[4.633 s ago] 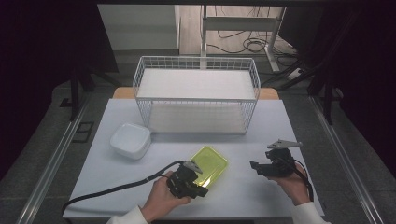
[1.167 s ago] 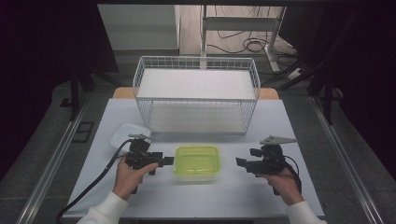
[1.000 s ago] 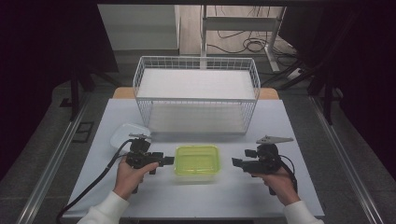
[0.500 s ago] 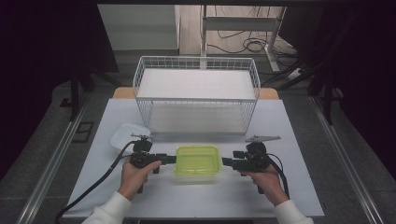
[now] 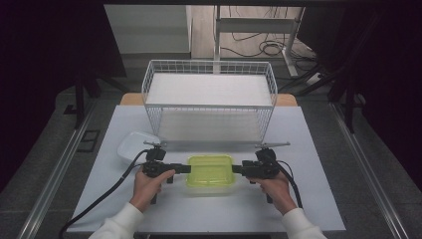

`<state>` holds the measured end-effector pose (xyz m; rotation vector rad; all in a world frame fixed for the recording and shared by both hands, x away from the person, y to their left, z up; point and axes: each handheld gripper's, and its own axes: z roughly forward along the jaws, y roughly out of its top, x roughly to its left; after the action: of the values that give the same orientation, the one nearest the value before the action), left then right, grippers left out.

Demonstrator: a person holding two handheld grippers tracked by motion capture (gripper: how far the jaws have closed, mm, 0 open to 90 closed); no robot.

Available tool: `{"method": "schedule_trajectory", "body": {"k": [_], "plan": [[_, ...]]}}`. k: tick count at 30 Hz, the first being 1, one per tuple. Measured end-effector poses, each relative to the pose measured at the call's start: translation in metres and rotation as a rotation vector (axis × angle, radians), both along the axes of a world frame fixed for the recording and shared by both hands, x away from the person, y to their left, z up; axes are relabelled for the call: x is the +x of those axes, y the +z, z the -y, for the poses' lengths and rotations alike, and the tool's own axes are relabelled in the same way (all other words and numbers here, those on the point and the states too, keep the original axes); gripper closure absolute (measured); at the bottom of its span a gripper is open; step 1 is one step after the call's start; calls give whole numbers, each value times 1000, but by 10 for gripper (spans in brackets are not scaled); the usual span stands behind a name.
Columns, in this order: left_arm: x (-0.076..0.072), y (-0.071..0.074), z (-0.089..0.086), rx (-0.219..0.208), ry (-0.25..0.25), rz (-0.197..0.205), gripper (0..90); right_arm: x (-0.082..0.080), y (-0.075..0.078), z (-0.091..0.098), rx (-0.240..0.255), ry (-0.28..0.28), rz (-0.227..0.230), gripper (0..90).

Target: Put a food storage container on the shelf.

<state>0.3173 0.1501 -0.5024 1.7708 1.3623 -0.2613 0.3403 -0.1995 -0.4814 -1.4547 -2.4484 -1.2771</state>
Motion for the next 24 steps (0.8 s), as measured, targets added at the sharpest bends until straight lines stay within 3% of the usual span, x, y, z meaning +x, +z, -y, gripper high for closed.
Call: {"method": "schedule_trajectory", "body": {"k": [5,9,19,24], "plan": [[0,-2,4,12,-14,2,453,2,-5,-5,16,9,-23,437],[-1,-4,6,19,-18,-1,477,4,-6,-4,24,-14,-39,485],[1,-12,9,2,-33,-24,541,8,-15,-7,49,6,-98,575],[1,-15,12,-20,-42,-37,650,9,-20,-8,68,24,-153,674]]}}
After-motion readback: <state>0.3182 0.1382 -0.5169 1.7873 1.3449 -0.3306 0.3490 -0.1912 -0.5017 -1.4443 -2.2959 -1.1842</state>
